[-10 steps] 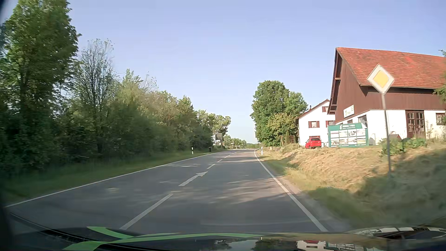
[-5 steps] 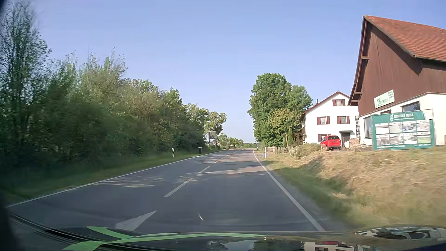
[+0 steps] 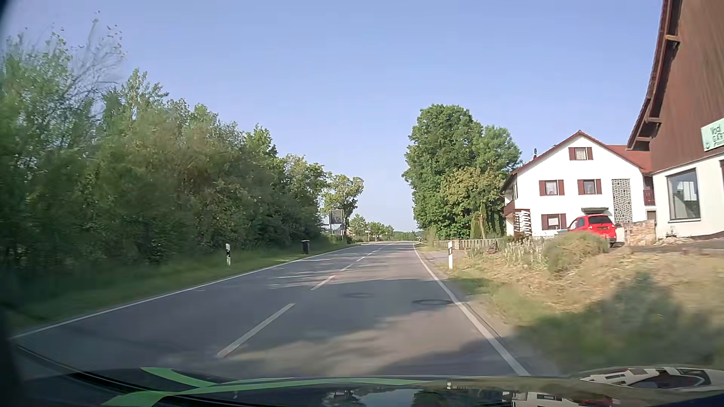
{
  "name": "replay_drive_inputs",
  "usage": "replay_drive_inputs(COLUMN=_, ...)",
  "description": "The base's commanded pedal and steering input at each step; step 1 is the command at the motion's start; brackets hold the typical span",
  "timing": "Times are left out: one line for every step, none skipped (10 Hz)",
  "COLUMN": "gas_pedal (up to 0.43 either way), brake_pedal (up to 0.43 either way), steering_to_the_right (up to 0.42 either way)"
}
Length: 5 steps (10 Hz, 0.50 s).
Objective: Follow the waypoints while adhering to traffic rules and regulations
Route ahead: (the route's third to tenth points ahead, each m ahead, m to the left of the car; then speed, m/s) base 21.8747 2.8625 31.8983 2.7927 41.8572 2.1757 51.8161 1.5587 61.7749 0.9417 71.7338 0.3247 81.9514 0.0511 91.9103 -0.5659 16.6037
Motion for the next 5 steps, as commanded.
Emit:
replay_drive_inputs(gas_pedal=0.0, brake_pedal=0.0, steering_to_the_right=0.0)
replay_drive_inputs(gas_pedal=0.0, brake_pedal=0.0, steering_to_the_right=-0.001)
replay_drive_inputs(gas_pedal=0.0, brake_pedal=0.0, steering_to_the_right=0.0)
replay_drive_inputs(gas_pedal=0.0, brake_pedal=0.0, steering_to_the_right=0.0)
replay_drive_inputs(gas_pedal=0.0, brake_pedal=0.0, steering_to_the_right=-0.001)
